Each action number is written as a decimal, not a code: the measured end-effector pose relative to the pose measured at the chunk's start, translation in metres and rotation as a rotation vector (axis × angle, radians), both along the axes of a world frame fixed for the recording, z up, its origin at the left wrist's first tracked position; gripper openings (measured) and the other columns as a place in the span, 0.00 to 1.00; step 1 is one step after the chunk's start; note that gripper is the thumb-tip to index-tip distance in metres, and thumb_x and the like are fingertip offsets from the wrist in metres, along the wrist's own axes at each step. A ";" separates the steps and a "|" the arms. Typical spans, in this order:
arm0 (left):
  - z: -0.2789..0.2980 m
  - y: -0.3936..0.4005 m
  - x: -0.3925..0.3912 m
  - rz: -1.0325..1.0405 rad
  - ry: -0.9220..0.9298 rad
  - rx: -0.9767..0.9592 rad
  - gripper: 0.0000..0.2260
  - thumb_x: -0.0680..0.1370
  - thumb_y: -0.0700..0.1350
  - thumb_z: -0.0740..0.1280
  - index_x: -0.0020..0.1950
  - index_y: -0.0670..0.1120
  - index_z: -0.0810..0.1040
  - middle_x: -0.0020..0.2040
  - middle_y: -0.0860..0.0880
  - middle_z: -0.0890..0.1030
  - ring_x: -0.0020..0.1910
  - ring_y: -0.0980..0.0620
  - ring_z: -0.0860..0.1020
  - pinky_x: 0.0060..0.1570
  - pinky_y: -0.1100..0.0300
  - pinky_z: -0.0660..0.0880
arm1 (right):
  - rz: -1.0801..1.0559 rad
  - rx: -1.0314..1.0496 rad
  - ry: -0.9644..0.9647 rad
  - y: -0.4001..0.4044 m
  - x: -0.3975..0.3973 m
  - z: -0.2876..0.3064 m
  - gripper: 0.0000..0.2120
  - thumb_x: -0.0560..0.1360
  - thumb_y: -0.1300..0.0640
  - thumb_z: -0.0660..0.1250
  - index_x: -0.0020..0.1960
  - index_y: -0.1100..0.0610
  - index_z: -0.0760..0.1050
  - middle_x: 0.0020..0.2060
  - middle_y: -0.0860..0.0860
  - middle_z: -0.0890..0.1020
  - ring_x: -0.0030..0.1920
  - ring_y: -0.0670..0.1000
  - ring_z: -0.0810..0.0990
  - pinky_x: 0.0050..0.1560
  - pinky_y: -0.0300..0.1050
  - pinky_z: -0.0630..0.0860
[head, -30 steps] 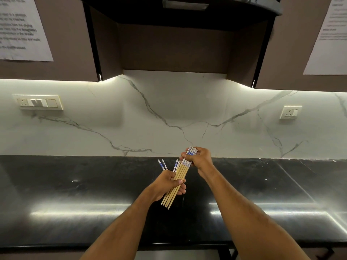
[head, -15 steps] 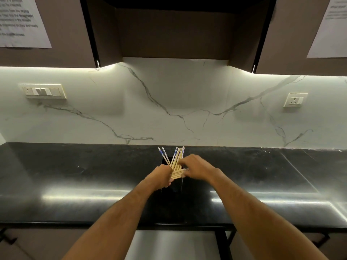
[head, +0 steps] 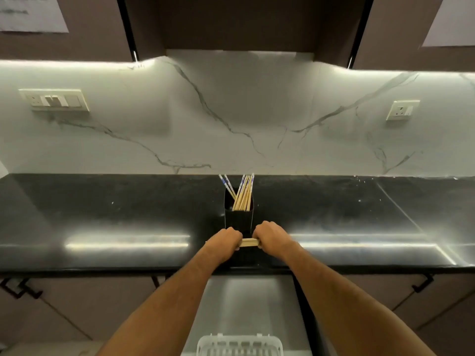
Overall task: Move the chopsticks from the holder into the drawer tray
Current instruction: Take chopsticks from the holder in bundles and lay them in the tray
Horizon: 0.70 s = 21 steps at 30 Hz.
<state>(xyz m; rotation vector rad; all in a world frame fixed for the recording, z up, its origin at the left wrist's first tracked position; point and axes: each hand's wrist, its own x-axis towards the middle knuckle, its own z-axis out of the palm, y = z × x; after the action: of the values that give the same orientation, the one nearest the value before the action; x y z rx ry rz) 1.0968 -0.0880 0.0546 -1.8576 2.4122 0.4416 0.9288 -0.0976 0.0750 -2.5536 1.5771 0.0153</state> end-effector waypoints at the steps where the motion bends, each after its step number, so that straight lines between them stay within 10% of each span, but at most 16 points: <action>1: -0.007 0.007 0.001 -0.002 -0.014 0.008 0.09 0.81 0.40 0.66 0.60 0.44 0.79 0.54 0.43 0.81 0.53 0.45 0.81 0.57 0.52 0.78 | -0.015 0.019 0.007 0.006 0.000 -0.007 0.08 0.76 0.61 0.70 0.53 0.55 0.85 0.44 0.53 0.85 0.45 0.53 0.83 0.51 0.49 0.82; 16: -0.172 0.159 0.016 -0.028 0.046 0.224 0.08 0.80 0.37 0.63 0.53 0.42 0.81 0.47 0.43 0.80 0.45 0.44 0.79 0.49 0.52 0.77 | -0.130 0.341 0.066 0.159 0.006 -0.179 0.08 0.77 0.64 0.66 0.41 0.57 0.80 0.35 0.52 0.78 0.35 0.51 0.76 0.38 0.43 0.74; 21: -0.219 0.176 0.015 0.016 0.076 0.252 0.09 0.80 0.38 0.62 0.52 0.46 0.82 0.49 0.45 0.81 0.45 0.45 0.81 0.49 0.54 0.77 | -0.117 0.376 0.124 0.170 0.002 -0.222 0.07 0.77 0.63 0.68 0.51 0.57 0.83 0.41 0.52 0.78 0.38 0.52 0.78 0.42 0.43 0.77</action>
<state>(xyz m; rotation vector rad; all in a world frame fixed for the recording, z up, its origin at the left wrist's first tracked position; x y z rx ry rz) 1.1114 0.0875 -0.1643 -1.7828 2.2633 0.7903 0.9312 0.0721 -0.1471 -2.2054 1.5858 0.4232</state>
